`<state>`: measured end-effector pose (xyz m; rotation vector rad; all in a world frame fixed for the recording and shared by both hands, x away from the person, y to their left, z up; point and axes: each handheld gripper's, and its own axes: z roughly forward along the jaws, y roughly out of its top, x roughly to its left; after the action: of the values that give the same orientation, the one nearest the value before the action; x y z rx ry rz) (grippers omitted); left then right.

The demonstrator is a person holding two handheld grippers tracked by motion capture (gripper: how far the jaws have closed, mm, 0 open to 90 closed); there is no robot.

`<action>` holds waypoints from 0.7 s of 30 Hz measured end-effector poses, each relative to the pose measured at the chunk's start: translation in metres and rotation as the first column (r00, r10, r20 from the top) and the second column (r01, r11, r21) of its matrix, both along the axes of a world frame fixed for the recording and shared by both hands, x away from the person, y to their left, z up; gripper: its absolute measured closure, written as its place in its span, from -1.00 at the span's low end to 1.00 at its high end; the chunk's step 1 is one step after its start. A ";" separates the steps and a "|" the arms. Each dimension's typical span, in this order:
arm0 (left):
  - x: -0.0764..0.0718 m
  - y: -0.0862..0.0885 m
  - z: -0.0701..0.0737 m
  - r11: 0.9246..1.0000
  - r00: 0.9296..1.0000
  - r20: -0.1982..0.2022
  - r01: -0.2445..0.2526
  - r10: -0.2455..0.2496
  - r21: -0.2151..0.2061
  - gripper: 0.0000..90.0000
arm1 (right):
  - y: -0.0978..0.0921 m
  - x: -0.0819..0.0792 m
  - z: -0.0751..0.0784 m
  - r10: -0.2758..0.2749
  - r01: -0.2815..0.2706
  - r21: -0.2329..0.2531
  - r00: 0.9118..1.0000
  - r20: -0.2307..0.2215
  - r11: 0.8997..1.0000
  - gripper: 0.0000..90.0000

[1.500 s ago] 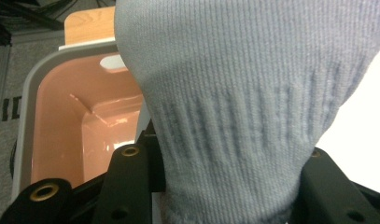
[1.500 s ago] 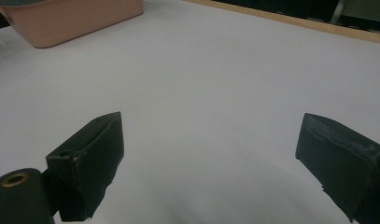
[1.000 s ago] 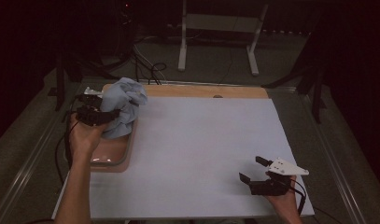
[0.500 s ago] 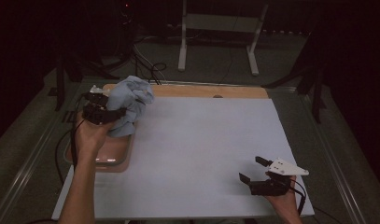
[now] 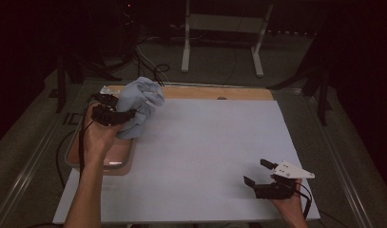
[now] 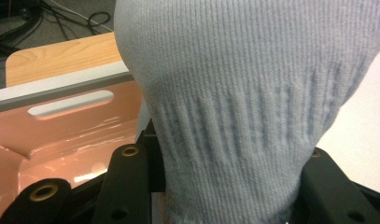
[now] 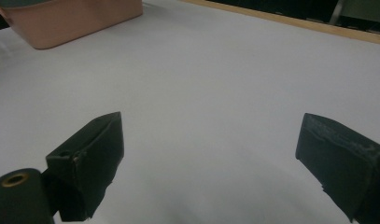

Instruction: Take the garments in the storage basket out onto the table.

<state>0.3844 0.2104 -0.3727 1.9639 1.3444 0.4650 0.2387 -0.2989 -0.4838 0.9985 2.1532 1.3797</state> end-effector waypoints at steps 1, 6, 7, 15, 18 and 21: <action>0.000 -0.001 0.000 1.000 1.000 0.000 0.002 -0.002 -0.001 0.30 | 0.000 0.000 0.000 0.001 -0.001 0.001 1.000 0.000 1.000 -0.83; 0.000 -0.006 -0.002 1.000 1.000 -0.004 0.015 -0.015 -0.006 0.30 | 0.000 0.000 0.000 -0.001 0.001 0.000 1.000 0.000 1.000 -0.82; 0.000 -0.008 -0.003 1.000 1.000 -0.005 0.019 -0.019 -0.007 0.30 | 0.000 0.000 0.000 0.000 0.000 0.002 1.000 -0.001 1.000 -0.83; -0.001 -0.018 -0.005 0.999 0.999 -0.010 0.046 -0.046 -0.005 0.30 | 0.000 0.000 0.000 0.001 -0.001 0.004 1.000 -0.001 1.000 -0.82; -0.001 -0.021 -0.006 0.999 0.999 -0.013 0.050 -0.050 -0.009 0.30 | 0.000 0.000 0.000 0.000 0.000 0.007 1.000 -0.002 1.000 -0.82; -0.002 -0.024 -0.007 0.998 0.998 -0.015 0.060 -0.060 -0.012 0.30 | -0.001 0.000 0.000 0.003 -0.003 0.005 1.000 -0.001 1.000 -0.83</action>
<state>0.3829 0.1862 -0.3795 1.9962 1.2912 0.4133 0.2386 -0.2995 -0.4838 0.9989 2.1540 1.3868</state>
